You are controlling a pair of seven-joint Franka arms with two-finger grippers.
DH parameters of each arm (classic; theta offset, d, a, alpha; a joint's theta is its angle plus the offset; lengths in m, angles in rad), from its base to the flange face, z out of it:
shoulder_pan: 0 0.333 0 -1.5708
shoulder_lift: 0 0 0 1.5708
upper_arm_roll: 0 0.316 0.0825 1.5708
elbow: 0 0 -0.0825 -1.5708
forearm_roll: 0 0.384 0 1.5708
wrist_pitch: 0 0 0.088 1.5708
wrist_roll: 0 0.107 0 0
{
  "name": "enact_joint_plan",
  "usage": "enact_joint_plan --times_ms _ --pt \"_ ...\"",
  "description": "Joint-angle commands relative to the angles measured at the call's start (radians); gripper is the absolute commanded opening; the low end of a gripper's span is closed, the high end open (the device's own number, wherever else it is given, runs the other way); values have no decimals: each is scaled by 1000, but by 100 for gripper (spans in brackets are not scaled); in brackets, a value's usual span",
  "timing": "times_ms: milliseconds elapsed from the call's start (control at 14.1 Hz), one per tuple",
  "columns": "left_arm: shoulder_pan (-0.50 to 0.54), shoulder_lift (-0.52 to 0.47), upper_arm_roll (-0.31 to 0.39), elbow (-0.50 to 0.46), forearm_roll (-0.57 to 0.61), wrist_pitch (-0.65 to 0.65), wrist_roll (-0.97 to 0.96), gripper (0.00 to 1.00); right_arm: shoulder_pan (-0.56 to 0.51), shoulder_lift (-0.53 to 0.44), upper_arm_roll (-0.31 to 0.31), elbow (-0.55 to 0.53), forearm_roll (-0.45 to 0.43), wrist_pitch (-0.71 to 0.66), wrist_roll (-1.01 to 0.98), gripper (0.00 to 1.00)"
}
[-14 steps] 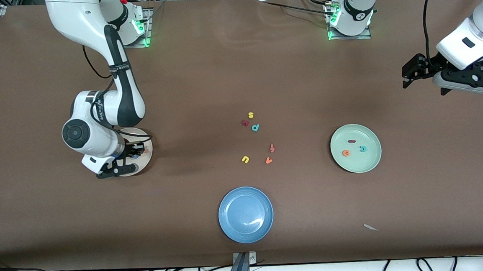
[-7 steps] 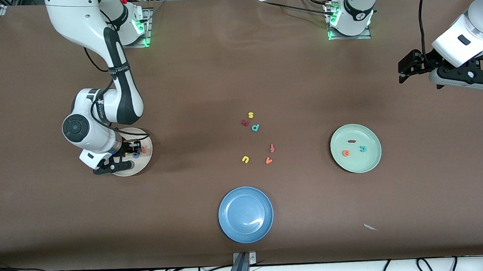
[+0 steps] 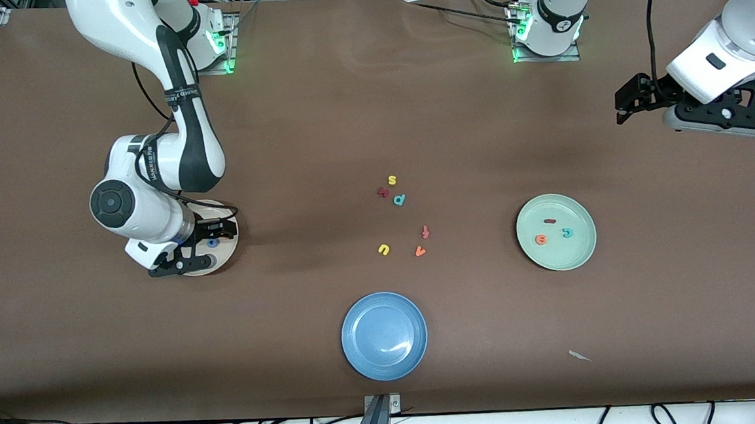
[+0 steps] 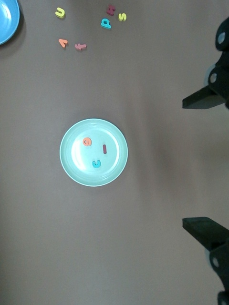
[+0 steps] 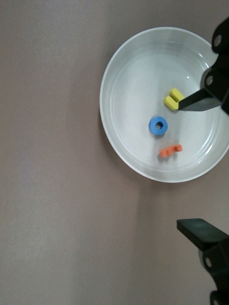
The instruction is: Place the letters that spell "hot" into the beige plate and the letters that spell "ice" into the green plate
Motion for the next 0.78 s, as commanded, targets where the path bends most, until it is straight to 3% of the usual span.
enact_joint_plan --times_ms 0,212,424,495,707 --pt "-5 -7 -3 13 -9 -26 -25 100 9 -10 -5 40 13 -51 79 100" --pt "-3 7 0 45 44 -29 -14 100 35 7 -3 117 6 -136 196 100" --pt "-2 5 0 53 32 -29 -25 100 51 1 6 121 -11 -150 240 100" --pt "-2 4 1 55 32 -29 -25 100 35 -5 30 123 -25 -153 251 100" --pt "0 8 0 73 29 -29 -25 100 -112 -54 200 121 -129 -160 268 100"
